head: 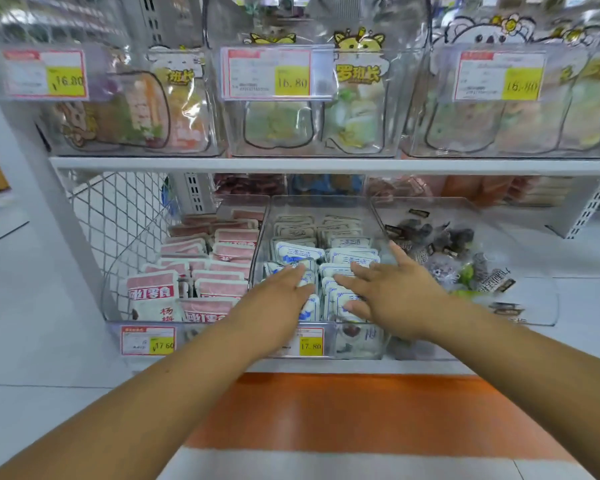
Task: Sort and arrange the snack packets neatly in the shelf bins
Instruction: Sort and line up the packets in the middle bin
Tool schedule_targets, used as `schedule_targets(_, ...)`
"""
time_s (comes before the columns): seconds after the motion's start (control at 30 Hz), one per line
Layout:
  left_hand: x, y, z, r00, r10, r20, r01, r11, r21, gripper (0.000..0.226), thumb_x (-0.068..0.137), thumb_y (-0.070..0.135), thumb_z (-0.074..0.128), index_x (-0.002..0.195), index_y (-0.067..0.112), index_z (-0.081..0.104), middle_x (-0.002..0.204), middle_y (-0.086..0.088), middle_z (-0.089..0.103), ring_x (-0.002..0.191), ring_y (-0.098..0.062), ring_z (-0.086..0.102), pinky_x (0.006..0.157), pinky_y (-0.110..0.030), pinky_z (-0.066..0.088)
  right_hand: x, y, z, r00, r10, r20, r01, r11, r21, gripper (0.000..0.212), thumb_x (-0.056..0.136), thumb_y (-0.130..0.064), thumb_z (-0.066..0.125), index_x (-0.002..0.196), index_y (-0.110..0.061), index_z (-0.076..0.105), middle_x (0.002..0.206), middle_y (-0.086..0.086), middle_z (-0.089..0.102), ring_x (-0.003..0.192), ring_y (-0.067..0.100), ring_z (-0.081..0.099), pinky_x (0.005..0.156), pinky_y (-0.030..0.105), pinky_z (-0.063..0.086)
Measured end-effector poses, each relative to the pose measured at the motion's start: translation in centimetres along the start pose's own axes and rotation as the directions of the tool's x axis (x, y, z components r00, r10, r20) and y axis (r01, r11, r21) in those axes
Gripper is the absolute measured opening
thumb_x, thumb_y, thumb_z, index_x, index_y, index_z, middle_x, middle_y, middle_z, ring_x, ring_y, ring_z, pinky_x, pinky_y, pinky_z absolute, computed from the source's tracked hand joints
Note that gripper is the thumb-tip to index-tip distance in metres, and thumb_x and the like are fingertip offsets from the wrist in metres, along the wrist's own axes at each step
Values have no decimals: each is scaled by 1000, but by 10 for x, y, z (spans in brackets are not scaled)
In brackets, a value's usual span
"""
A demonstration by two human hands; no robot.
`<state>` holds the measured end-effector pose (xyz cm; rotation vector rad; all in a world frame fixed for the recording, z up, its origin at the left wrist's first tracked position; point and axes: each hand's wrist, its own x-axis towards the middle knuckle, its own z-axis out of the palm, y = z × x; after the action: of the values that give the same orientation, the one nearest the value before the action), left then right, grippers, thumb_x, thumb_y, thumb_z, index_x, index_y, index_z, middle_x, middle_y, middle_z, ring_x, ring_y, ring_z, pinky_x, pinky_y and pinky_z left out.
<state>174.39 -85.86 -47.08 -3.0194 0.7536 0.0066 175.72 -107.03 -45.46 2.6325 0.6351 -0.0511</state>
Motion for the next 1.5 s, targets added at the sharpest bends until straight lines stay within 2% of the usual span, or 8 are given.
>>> schedule_targets(0.23,-6,-8,1,983,34,-182,-77,969,-234,55,96,6,45,148,22,34,161,-1,13,147,-16,13,115,-21,10,8,11,-37,994,-34,103,3,959,284,64,94,-64,32,150,-34,23,157,-4,26,146,18,20,119,42,3)
schedule_targets(0.4,-12,-26,-7,937,184,-298,-180,983,41,29,85,23,70,114,18,70,132,-5,60,129,-24,50,113,-36,25,37,0,-23,989,-16,144,-16,975,222,52,103,-43,22,149,-20,26,159,6,22,144,22,24,119,47,11)
schedule_targets(0.5,-25,-51,-17,927,26,-375,-41,999,-34,42,93,34,59,134,25,55,147,2,44,138,-17,38,114,-33,21,50,7,-36,999,20,33,-32,910,414,38,103,-34,35,135,-19,50,138,6,53,121,25,51,101,36,41)
schedule_targets(0.97,-34,-75,-5,953,-80,-291,8,970,-242,60,96,51,44,150,33,27,156,14,25,142,-5,22,117,-29,20,122,-32,-39,976,202,-82,-84,697,712,12,88,-20,68,93,-11,74,99,0,72,80,6,57,81,23,47)
schedule_targets(1.1,-32,-64,-13,946,-76,-317,14,981,-193,59,97,49,44,150,30,27,158,11,21,144,-10,18,117,-30,18,90,-25,-61,957,248,-153,-48,652,757,26,96,-28,56,117,-17,67,119,2,67,101,16,60,91,28,46)
schedule_targets(1.23,-31,-27,-14,952,71,-298,-124,979,-161,54,101,43,37,151,27,26,159,8,16,145,-11,14,116,-27,13,21,-19,-51,933,247,-261,-85,858,507,32,101,-30,42,126,-23,60,127,2,62,112,21,58,92,33,47)
schedule_targets(1.43,-21,4,7,975,169,-142,-174,984,-25,55,103,40,29,152,16,19,160,-3,15,147,-20,10,118,-31,6,-17,-36,-8,999,44,9,-45,971,235,91,78,-66,-18,154,-23,9,161,3,12,148,21,12,119,41,3)
schedule_targets(1.5,-17,3,2,976,136,-170,-152,985,-82,48,102,39,32,146,20,33,155,-1,29,143,-21,25,114,-31,21,-17,-35,-12,999,37,0,-36,958,285,73,93,-59,-1,154,-20,13,160,6,15,147,23,14,120,40,6)
